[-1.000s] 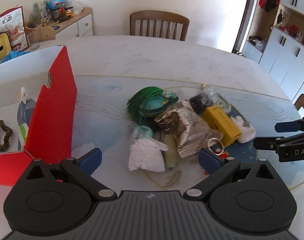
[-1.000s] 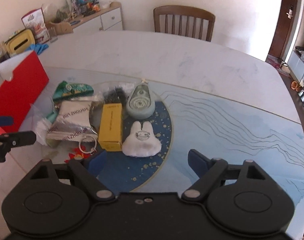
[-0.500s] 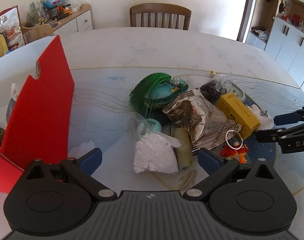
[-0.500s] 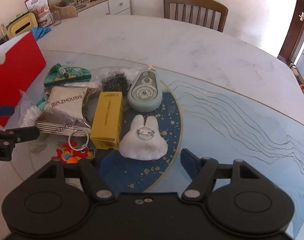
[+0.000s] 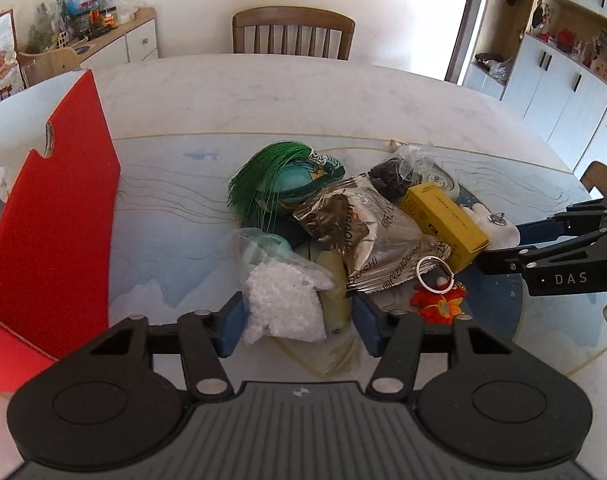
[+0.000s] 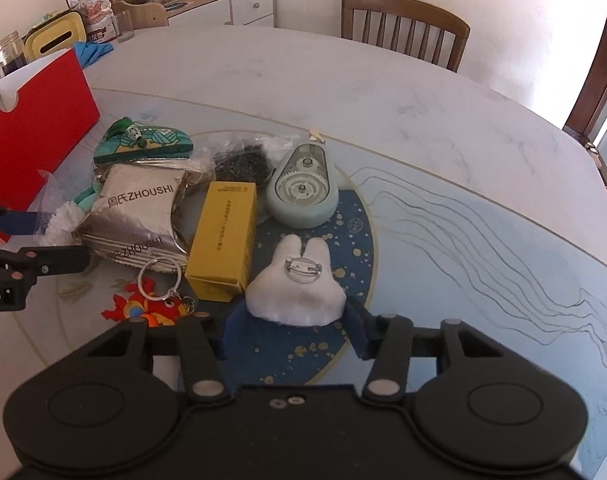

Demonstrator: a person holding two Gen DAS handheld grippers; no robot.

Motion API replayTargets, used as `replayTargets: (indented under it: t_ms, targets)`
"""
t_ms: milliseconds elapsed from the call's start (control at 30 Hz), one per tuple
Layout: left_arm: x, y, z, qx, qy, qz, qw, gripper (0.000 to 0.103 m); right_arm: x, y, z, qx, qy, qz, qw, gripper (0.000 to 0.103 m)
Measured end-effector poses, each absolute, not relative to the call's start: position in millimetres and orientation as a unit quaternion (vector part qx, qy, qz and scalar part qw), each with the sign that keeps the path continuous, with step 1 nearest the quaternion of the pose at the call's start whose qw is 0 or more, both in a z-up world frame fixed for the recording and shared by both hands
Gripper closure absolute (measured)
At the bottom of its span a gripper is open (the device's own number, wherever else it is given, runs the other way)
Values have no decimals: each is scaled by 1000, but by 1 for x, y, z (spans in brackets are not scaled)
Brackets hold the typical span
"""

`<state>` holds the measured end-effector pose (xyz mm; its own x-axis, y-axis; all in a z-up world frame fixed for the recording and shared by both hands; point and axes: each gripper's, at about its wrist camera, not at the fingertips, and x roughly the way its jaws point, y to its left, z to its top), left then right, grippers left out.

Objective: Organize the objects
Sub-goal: 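Grasp the bag of white beads with the left gripper while the right grasps the white rabbit pouch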

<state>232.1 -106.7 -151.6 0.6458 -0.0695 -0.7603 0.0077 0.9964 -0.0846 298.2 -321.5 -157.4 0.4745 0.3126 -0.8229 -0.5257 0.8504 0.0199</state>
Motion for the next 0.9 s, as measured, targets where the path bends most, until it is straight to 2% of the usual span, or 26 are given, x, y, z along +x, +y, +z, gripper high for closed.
replayTargets:
  t_ms: [200,300,333,633,900]
  targets:
    - [227,-101,-146,-50,417,-19,907,57,292,-325,-153,-122,440,244,855,54]
    - [222,-97,-142,-53,416,-16,908,66,287,-327,-150,-116,442,243,856,54]
    - [220,-95,-141,-58,414,-18,908,72,285,-328,-149,-115,441,243,856,54]
    - [211,-87,-136,-64,417,-24,906,76,261,-330,-135,-109,434,247,859,55]
    - [194,-81,-110,-83,407,-39,909,76,235,-315,-98,-109,414,271,862,56]
